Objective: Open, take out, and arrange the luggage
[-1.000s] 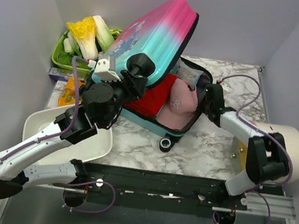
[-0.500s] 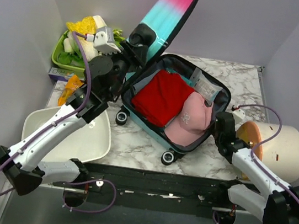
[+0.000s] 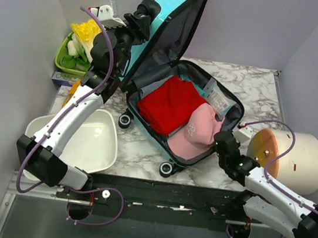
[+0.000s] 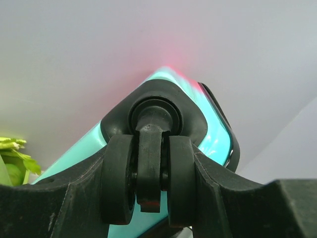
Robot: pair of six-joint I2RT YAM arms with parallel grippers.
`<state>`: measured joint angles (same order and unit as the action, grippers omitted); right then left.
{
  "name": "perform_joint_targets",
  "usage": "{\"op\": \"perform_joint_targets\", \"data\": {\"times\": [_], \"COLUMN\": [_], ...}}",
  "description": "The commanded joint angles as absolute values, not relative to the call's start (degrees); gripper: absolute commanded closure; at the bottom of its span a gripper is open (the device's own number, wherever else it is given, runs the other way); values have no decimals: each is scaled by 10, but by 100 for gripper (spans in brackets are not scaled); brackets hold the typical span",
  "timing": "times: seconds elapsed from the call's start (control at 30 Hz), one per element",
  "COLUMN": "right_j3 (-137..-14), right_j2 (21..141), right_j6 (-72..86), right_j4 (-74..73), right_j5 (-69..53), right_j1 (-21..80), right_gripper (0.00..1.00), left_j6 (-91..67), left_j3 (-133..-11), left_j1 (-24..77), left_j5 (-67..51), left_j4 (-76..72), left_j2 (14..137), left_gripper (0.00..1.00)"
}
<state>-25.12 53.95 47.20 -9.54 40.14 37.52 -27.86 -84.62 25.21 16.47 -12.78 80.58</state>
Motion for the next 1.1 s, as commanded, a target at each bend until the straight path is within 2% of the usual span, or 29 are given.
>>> {"op": "perform_joint_targets", "data": {"times": [0.0, 0.07, 0.1, 0.27, 0.3, 0.37, 0.4, 0.43, 0.47, 0.53, 0.6, 0.73, 0.8, 0.93, 1.07], "right_j3": [-227, -232, -241, -319, -329, -346, -353, -363, -410, -469, -533, -652, -727, -815, -916], "right_j2": [534, 520, 512, 452, 448, 448, 464, 475, 490, 545, 593, 767, 827, 934, 1031], "right_j6": [475, 485, 467, 344, 230, 78, -49, -86, -98, -80, -100, -188, -202, -261, -263], "right_j4": [-101, -133, -162, -214, -167, -84, -13, 14, 18, -10, -15, -62, -111, -157, -234], "right_j5": [293, 314, 353, 434, 424, 384, 329, 299, 259, 81, -21, -12, -78, -101, -183], "right_j1": [453, 452, 452, 451, 452, 448, 438, 419, 393, 266, 205, 173, 133, 110, 77], "right_gripper": [71, 56, 40, 6, 0, 0, 0, 0, 0, 0, 0, 0, 1, 1, 6], "left_j6": [-264, -278, -279, -295, -300, -307, -309, -309, -307, -305, -309, -311, -309, -300, -292], "left_j3": [-799, -753, -733, -663, -660, -655, -652, -650, -650, -652, -648, -637, -636, -639, -637], "left_j1": [215, 204, 198, 171, 164, 147, 143, 142, 141, 140, 137, 135, 135, 135, 135], "left_j5": [101, 89, 83, 52, 42, 15, 12, 12, 7, 1, -3, -31, -33, -34, -32], "left_j4": [-26, -60, -75, -127, -129, -138, -141, -146, -146, -147, -151, -167, -170, -170, -168], "left_j2": [836, 814, 806, 764, 761, 756, 754, 753, 751, 751, 750, 748, 750, 754, 754], "left_gripper": [100, 100, 100, 100, 100, 100, 100, 100, 100, 100, 100, 100, 100, 100, 100]}}
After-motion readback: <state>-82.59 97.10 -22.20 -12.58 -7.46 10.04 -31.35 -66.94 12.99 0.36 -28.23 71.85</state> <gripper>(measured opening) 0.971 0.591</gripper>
